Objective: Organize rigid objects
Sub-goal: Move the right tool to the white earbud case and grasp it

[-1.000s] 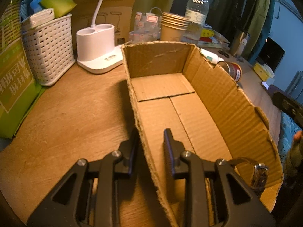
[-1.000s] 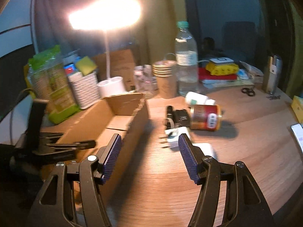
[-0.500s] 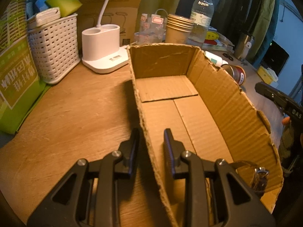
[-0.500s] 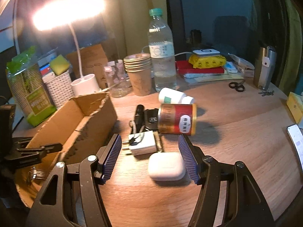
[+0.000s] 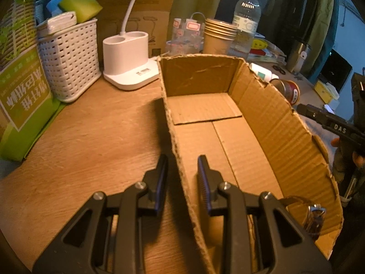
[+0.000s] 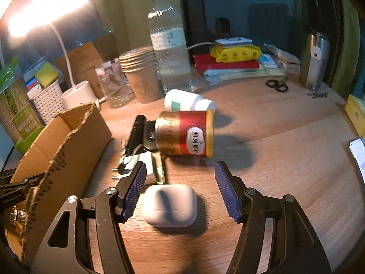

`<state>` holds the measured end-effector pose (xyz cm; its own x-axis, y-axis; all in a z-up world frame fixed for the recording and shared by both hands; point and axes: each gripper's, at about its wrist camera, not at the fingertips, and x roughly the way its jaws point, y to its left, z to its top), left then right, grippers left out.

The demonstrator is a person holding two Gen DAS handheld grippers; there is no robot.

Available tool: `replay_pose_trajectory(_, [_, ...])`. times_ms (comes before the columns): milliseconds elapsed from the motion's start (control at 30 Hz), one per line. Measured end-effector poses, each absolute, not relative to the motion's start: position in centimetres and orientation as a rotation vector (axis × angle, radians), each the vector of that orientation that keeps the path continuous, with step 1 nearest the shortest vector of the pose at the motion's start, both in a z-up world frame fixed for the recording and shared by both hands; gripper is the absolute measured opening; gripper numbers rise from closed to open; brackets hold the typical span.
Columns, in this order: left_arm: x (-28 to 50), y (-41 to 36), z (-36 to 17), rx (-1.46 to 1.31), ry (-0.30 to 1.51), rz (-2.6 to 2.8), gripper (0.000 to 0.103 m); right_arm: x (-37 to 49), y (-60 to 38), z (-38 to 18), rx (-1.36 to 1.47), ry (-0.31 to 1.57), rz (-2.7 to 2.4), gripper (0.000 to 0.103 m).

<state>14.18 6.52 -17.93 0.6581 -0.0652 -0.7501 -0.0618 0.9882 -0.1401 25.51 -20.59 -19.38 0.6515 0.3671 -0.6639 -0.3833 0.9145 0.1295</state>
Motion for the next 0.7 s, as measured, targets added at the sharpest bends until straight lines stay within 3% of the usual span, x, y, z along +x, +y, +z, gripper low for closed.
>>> replay_pose_trajectory(700, [14.1, 6.6, -17.9, -0.154, 0.85, 0.013, 0.028, 24.6, -21.0, -20.1, -0.012, 0.831, 0.467, 0.066])
